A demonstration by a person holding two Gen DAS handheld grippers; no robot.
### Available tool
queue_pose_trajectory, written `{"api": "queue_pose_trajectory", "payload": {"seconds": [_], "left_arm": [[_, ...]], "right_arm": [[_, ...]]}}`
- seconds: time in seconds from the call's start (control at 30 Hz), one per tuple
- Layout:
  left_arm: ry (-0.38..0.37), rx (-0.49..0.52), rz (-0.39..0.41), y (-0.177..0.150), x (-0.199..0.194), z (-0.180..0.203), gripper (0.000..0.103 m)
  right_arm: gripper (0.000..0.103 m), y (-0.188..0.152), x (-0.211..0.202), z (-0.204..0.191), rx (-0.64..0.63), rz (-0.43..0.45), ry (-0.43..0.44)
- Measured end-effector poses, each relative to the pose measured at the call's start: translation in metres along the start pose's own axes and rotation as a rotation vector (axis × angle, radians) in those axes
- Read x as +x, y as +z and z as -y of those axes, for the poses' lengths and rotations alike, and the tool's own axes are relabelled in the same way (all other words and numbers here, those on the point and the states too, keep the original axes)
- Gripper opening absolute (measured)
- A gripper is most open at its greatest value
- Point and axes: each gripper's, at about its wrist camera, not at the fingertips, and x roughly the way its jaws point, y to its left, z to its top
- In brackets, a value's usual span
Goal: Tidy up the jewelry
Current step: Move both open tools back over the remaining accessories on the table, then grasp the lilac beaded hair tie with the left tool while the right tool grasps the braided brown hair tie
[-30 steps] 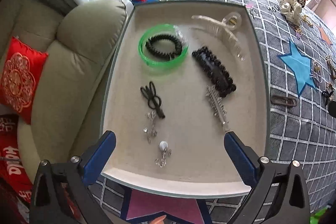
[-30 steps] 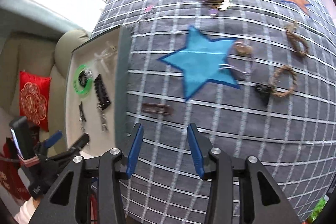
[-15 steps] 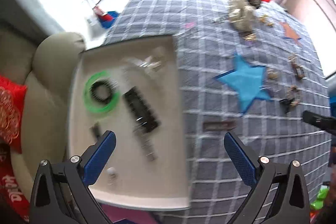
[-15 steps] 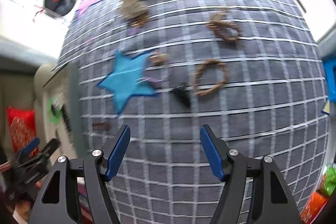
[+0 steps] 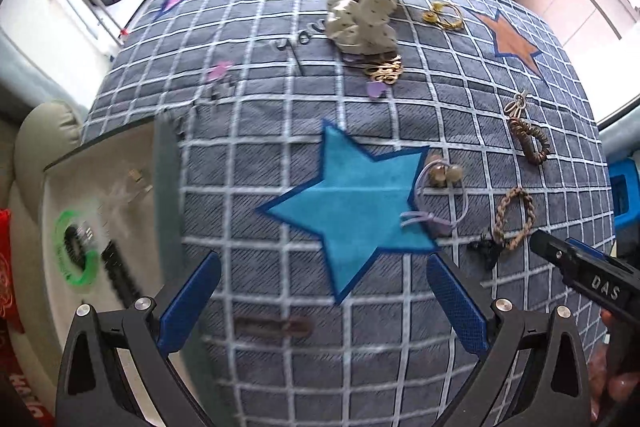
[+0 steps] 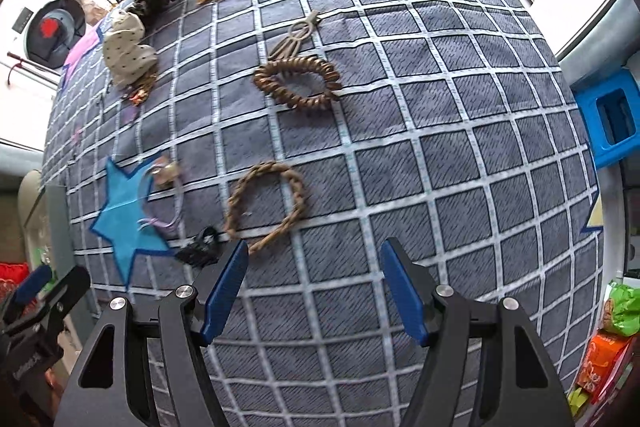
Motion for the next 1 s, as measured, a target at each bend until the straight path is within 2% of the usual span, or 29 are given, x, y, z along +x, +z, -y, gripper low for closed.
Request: {"api": "queue_pose_trajectory", "payload": {"seconds": [0.43,0.53,0.6,0.73,0.8,0.93,1.0], "left_arm": [[-0.015,0.083,0.01,0.035,0.039,0.033,0.103],[-0.015,0.101,-0.012,0.037,0.048,0.039,0.088],[-0.014,0.106,-0.024,0.037,0.054,0.043,0.088],[-0.026,0.121,-0.014,0.037,0.055,0.05,0.075],[-0.033,0.147,-0.006,0.036,0.053,0.056,0.066],[-0.049,0.185,-0.002,0.037,0.05,0.068,0.035],[-0.053,0.189,-0.007,0.038,0.05,0.071,0.022]], "right_arm": [[0.072,0.014,0.022,-0.012,-0.113,0.006,-0.026],[0.072,0.015,0.024,-0.021,-0.149,0.023,-0.051],[0.072,0.015,0.026,-0.028,-0.179,0.035,-0.075],[0.069,0.007,0.028,-0.044,-0.248,0.065,-0.106],[0.059,0.004,0.028,-0.051,-0.266,0.069,-0.099],[0.042,-0.002,0.026,-0.063,-0.293,0.068,-0.084],[0.033,-0.002,0.027,-0.069,-0.297,0.066,-0.081]]}}
